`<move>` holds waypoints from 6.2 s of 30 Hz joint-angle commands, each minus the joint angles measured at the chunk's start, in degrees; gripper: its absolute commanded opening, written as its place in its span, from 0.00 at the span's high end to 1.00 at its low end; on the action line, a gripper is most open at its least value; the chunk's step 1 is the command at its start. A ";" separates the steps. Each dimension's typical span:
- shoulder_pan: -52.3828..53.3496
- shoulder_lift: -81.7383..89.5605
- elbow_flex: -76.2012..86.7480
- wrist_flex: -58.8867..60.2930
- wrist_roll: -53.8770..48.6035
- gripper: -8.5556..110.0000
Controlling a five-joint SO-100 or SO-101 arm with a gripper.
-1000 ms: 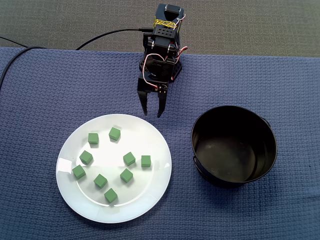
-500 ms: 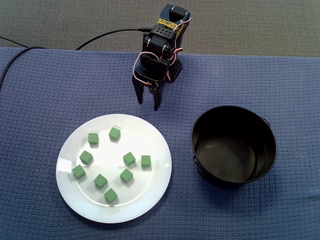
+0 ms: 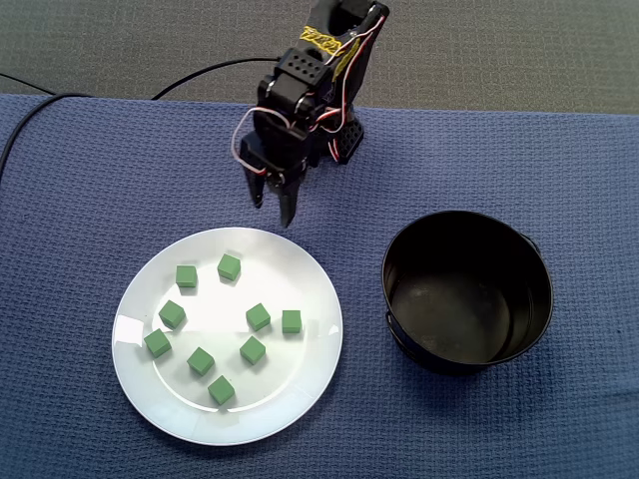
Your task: Pick up the items on the white plate and put them in the black container.
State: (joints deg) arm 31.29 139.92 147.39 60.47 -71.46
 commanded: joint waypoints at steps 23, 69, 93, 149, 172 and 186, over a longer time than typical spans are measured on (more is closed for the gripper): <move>8.09 -37.09 -27.33 -16.44 -18.81 0.78; 2.20 -44.30 -18.37 -29.71 -20.74 0.87; -18.02 -11.51 -45.09 -15.82 25.58 0.93; -13.97 -40.87 -74.53 22.50 63.11 0.69; -21.27 -71.54 -71.02 17.75 73.21 0.70; -22.94 -76.64 -74.71 15.82 71.72 0.76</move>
State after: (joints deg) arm 9.76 63.11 75.85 76.73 0.53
